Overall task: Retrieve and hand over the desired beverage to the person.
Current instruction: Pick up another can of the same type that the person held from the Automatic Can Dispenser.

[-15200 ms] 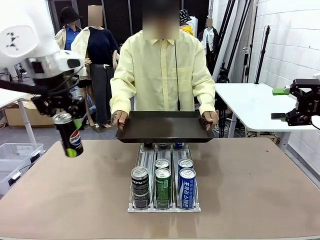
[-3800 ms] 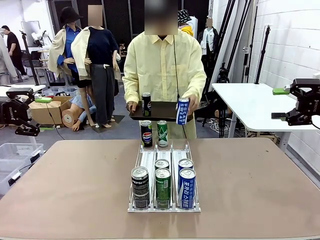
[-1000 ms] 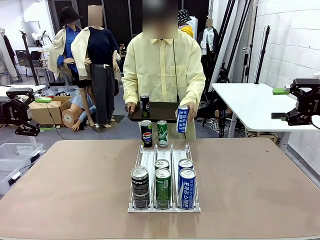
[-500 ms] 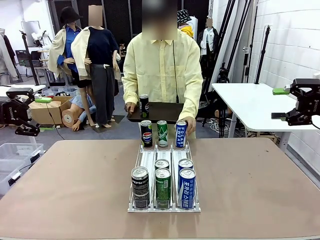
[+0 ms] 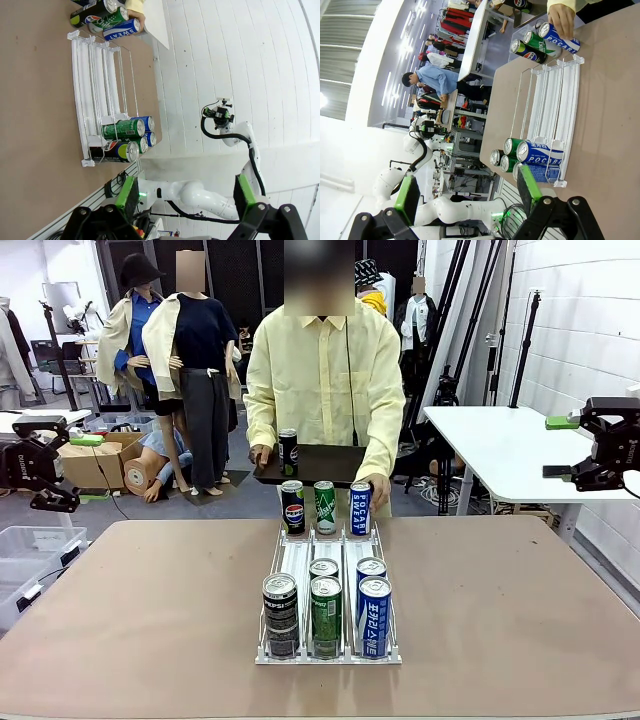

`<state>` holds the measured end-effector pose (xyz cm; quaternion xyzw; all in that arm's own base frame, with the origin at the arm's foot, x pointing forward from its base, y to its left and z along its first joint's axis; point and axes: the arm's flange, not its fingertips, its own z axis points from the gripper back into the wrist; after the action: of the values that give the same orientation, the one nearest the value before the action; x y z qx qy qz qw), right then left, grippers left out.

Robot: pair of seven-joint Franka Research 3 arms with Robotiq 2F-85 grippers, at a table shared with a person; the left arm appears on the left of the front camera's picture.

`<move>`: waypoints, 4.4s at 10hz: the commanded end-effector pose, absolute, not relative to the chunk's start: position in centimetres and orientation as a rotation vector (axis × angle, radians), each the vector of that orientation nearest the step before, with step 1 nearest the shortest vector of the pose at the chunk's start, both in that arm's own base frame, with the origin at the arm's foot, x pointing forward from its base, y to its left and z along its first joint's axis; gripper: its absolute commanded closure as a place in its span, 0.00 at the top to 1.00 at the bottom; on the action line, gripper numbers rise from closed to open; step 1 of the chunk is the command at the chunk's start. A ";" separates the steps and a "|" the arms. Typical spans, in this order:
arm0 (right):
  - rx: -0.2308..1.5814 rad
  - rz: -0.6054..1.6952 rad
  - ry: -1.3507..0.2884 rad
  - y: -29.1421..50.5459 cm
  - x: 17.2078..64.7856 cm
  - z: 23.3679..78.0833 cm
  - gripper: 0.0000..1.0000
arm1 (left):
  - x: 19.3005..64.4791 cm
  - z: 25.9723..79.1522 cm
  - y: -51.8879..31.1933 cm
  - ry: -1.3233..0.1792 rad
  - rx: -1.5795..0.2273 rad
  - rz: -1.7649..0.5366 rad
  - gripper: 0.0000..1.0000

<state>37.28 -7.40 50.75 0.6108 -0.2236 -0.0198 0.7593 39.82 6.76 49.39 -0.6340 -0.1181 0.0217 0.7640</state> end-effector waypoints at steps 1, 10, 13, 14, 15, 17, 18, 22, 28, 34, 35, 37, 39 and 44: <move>1.344 -0.036 -0.493 -7.3 37.4 50.8 1.00 | 39.6 49.6 6.8 -0.266 -1.384 0.048 1.00; 1.344 -0.036 -0.493 -7.3 37.4 50.8 1.00 | 39.6 49.6 6.8 -0.266 -1.384 0.048 1.00; 1.344 -0.036 -0.493 -7.3 37.4 50.8 1.00 | 39.6 49.6 6.8 -0.266 -1.384 0.048 1.00; 1.344 -0.036 -0.493 -7.3 37.4 50.8 1.00 | 39.6 49.6 6.8 -0.266 -1.384 0.048 1.00; 1.344 -0.036 -0.493 -7.3 37.4 50.8 1.00 | 39.6 49.6 6.8 -0.266 -1.384 0.048 1.00; 1.344 -0.036 -0.493 -7.3 37.4 50.8 1.00 | 39.6 49.6 6.8 -0.266 -1.384 0.048 1.00; 1.344 -0.036 -0.493 -7.3 37.4 50.8 1.00 | 39.6 49.6 6.8 -0.266 -1.384 0.048 1.00; 1.344 -0.036 -0.493 -7.3 37.4 50.8 1.00 | 39.6 49.6 6.8 -0.266 -1.384 0.048 1.00; 1.344 -0.036 -0.493 -7.3 37.4 50.8 1.00 | 39.6 49.6 6.8 -0.266 -1.384 0.048 1.00; 1.344 -0.036 -0.493 -7.3 37.4 50.8 1.00 | 39.6 49.6 6.8 -0.266 -1.384 0.048 1.00; 1.344 -0.036 -0.493 -7.3 37.4 50.8 1.00 | 39.6 49.6 6.8 -0.266 -1.384 0.048 1.00; 1.344 -0.036 -0.493 -7.3 37.4 50.8 1.00 | 39.6 49.6 6.8 -0.266 -1.384 0.048 1.00; 1.330 -0.043 -0.487 -7.4 37.3 50.7 1.00 | 39.6 49.6 6.8 -0.266 -1.384 0.048 1.00; 1.102 0.184 -0.306 0.5 40.2 50.6 1.00 | 39.6 49.6 6.8 -0.266 -1.384 0.048 1.00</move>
<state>38.75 -0.12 50.70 0.5527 -0.1575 0.0701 0.8153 39.81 6.71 49.40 -0.6337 -0.1180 0.0212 0.7642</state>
